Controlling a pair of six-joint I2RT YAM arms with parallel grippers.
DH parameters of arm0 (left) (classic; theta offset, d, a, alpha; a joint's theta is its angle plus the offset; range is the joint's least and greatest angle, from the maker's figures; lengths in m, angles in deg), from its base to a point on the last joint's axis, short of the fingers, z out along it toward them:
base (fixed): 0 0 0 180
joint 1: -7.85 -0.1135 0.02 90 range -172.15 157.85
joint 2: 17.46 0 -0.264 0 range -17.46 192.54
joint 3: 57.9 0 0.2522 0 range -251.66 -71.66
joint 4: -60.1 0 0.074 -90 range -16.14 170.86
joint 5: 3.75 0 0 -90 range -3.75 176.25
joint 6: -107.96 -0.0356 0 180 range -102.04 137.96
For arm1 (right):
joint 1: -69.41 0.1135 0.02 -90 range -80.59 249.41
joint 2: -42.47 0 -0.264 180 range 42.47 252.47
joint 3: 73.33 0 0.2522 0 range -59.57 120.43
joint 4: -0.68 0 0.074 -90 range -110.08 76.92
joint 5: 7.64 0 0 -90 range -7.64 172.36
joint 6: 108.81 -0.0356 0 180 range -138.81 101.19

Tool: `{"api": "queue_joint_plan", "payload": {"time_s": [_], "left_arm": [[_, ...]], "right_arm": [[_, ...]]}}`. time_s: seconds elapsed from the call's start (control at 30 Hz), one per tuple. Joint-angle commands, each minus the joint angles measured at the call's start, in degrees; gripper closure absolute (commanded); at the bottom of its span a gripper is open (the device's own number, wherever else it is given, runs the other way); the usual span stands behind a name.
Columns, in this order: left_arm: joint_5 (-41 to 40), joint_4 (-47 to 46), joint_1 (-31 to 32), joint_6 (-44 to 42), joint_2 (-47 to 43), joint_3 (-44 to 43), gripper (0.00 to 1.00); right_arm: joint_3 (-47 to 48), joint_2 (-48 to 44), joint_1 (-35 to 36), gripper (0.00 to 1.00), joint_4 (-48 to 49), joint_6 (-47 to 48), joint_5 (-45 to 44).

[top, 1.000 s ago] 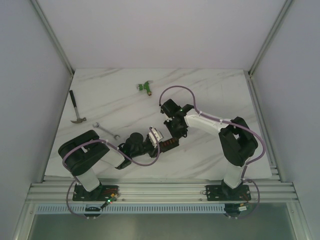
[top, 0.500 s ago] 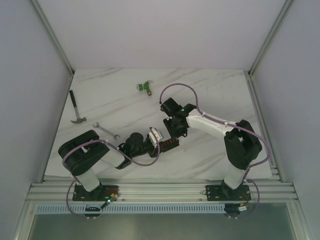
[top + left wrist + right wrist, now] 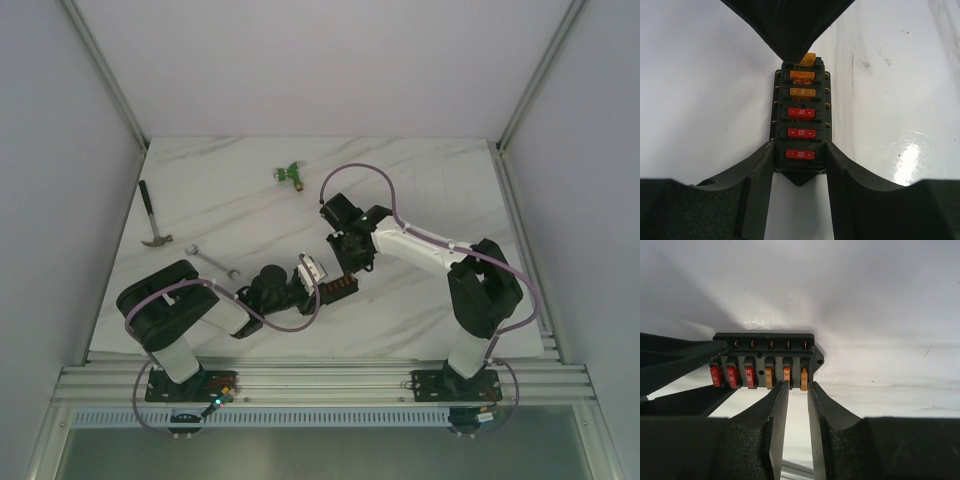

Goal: Snap on the fuse box
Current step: Install the fuse at the fuse box base.

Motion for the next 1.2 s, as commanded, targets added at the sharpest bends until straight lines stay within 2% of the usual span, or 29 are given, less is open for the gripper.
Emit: {"api": "queue_joint_plan", "payload": {"time_s": [0.0,0.6,0.73,0.93,1.17], "left_arm": [[-0.3,5.2,0.0,-0.4,0.8,0.2,0.53],[-0.1,5.1,-0.1,-0.3,1.0,0.2,0.54],[-0.1,5.1,-0.1,-0.3,1.2,0.2,0.53],[-0.2,5.1,-0.1,-0.3,1.0,0.3,0.54],[-0.5,5.3,-0.1,-0.3,0.8,0.4,0.54]], "right_arm": [[1.6,2.2,-0.2,0.73,-1.1,-0.7,-1.5],[0.1,3.6,-0.5,0.8,-1.6,-0.6,-1.2],[-0.2,4.4,-0.5,0.85,-2.2,-0.3,-0.4],[-0.1,5.0,-0.5,1.0,-3.0,-0.1,-0.4],[0.0,7.9,-0.7,1.0,-6.6,1.5,0.4]]}}
